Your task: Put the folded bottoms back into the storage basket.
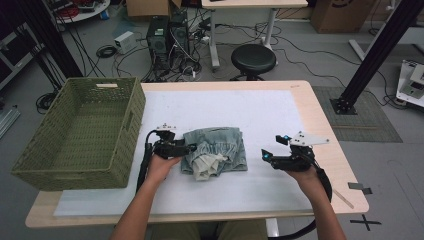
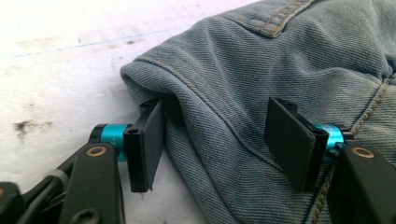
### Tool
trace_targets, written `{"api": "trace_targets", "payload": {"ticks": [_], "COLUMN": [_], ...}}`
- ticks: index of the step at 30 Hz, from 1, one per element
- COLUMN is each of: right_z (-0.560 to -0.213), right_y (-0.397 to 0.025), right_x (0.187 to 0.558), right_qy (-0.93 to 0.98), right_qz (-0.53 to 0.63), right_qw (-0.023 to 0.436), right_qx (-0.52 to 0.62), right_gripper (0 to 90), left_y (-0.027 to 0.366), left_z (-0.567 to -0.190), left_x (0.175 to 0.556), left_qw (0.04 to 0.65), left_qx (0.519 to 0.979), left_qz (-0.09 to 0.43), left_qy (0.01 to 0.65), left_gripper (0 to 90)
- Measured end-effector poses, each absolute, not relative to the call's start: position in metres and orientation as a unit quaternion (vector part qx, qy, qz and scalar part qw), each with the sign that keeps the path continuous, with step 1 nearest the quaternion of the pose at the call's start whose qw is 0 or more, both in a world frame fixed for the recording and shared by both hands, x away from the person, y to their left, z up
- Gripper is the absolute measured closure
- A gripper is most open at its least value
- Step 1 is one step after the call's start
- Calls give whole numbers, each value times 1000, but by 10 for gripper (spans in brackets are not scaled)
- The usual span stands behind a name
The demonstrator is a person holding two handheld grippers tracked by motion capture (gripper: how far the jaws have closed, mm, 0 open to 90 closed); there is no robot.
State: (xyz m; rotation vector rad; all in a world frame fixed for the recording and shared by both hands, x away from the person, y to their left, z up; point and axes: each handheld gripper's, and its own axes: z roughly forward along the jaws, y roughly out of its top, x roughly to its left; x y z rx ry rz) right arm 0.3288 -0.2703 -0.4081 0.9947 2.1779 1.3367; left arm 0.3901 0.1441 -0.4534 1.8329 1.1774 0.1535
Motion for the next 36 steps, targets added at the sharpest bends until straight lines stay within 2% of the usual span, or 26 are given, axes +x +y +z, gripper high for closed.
{"api": "trace_targets", "payload": {"ticks": [3,4,6,7,8,9,12,15,21,27,28,31,35,36], "right_z": [-408,-408,-408,-408,-408,-408,-408,-409,-409,-411,-411,-410,-411,-411], "right_y": [-270,-270,-270,-270,-270,-271,-272,-272,-274,-272,-272,-271,-272,-271], "right_x": [329,329,329,329,329,329,329,329,327,328,327,327,328,328], "right_qy": [778,778,779,779,779,778,777,778,777,780,780,779,780,780], "right_qz": [478,478,478,478,478,479,479,476,477,473,473,474,472,472], "right_qw": [198,198,198,198,198,199,199,200,200,199,199,198,198,198], "right_qx": [356,357,355,355,355,356,357,358,360,358,359,358,360,359], "right_gripper": [221,221,221,221,221,221,221,221,221,221,221,221,221,221], "left_y": [144,142,139,139,138,137,137,138,142,142,143,143,148,148], "left_z": [-454,-455,-455,-455,-455,-454,-454,-452,-436,-441,-447,-451,-456,-456], "left_x": [391,391,390,390,390,388,386,384,377,378,381,384,389,389], "left_qw": [467,468,463,463,461,462,473,484,541,529,522,499,476,474], "left_qx": [744,745,748,748,749,749,743,738,713,723,720,722,706,707], "left_qz": [42,36,46,46,47,54,57,67,125,120,99,92,70,64], "left_qy": [476,473,473,473,473,472,470,465,428,428,446,471,519,521], "left_gripper": [448,528,630,670,670,764,791,795,805,784,762,678,483,467]}}
